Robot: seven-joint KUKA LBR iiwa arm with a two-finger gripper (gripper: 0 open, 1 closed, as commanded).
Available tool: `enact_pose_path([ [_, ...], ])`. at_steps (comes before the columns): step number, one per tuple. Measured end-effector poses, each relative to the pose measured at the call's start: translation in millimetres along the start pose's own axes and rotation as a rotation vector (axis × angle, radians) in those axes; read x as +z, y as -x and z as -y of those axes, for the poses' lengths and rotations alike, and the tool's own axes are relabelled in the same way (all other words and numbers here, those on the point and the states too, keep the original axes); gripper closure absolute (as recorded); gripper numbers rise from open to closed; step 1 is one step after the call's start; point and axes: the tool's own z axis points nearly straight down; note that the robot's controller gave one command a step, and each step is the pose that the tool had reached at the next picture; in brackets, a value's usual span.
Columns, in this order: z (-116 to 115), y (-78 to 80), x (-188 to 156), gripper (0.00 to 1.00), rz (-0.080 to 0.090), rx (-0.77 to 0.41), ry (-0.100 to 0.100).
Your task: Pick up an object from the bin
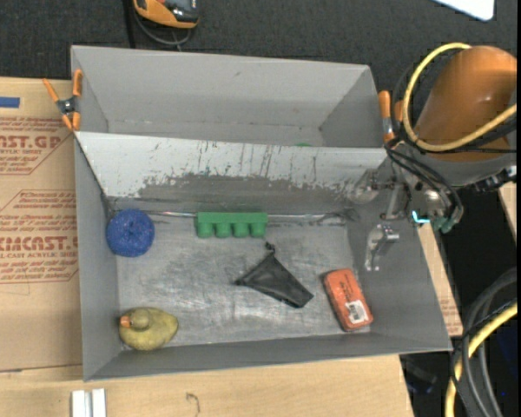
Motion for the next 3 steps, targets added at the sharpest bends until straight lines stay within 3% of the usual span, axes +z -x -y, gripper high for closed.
enact_pose_path([
  [1,-0.3,1.6,-4.1,0.00,0.008,-0.001,-0.001],
  [2,8.6,-9.7,34.8,0.00,0.014,-0.060,-0.002],
  [3,16.7,-26.8,86.7,0.00,0.010,-0.015,-0.001],
])
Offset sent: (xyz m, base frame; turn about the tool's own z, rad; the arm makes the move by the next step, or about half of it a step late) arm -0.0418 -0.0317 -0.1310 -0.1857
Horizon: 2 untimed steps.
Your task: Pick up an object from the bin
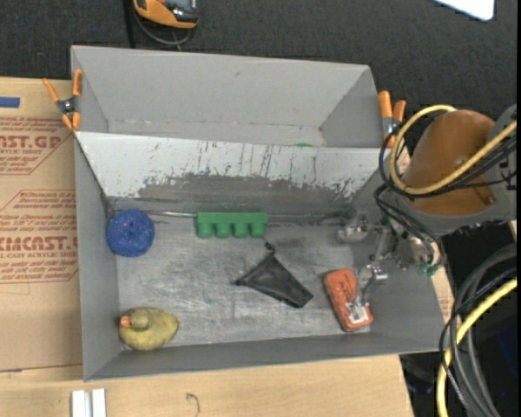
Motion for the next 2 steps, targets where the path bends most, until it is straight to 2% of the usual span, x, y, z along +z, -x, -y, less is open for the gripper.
enact_pose_path([
  [1,12.4,-14.1,33.4,0.00,-0.004,-0.037,0.000],
  [2,14.8,-6.0,69.1,1.00,-0.022,-0.417,0.009],
])
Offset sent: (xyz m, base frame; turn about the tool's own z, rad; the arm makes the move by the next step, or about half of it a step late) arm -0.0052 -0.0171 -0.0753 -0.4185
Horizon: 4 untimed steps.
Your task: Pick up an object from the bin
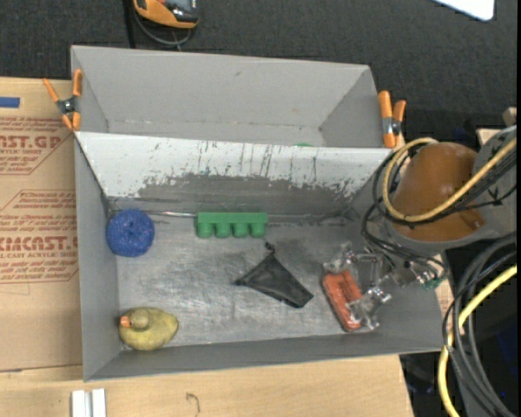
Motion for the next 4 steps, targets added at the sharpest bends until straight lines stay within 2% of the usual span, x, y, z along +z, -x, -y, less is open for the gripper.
enact_pose_path([
  [2,0.0,0.1,0.1,1.00,-0.001,0.005,0.000],
  [3,-2.6,8.7,-36.8,1.00,0.029,0.006,-0.014],
  [4,-2.3,6.0,-60.5,1.00,0.034,-0.015,-0.022],
])
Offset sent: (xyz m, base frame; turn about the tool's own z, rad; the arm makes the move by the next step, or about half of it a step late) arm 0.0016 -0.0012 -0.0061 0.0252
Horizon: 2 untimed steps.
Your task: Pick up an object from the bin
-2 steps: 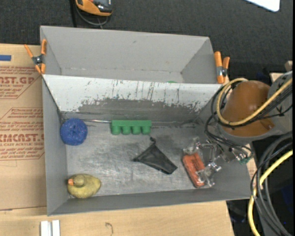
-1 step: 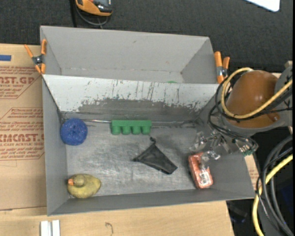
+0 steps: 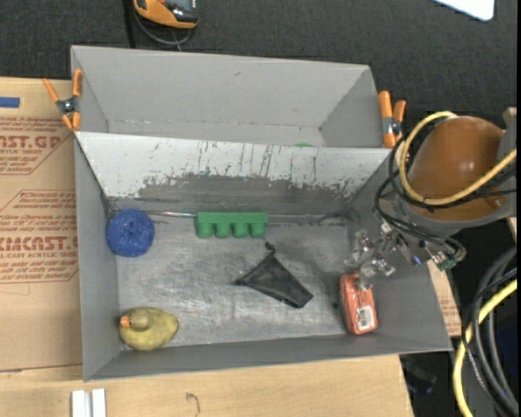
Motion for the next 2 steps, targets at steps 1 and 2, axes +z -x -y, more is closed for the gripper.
enact_pose_path([
  [1,-11.0,1.5,-20.3,1.00,-0.015,-0.019,0.012],
  [2,-17.5,0.3,-22.6,1.00,-0.003,-0.031,0.000],
])
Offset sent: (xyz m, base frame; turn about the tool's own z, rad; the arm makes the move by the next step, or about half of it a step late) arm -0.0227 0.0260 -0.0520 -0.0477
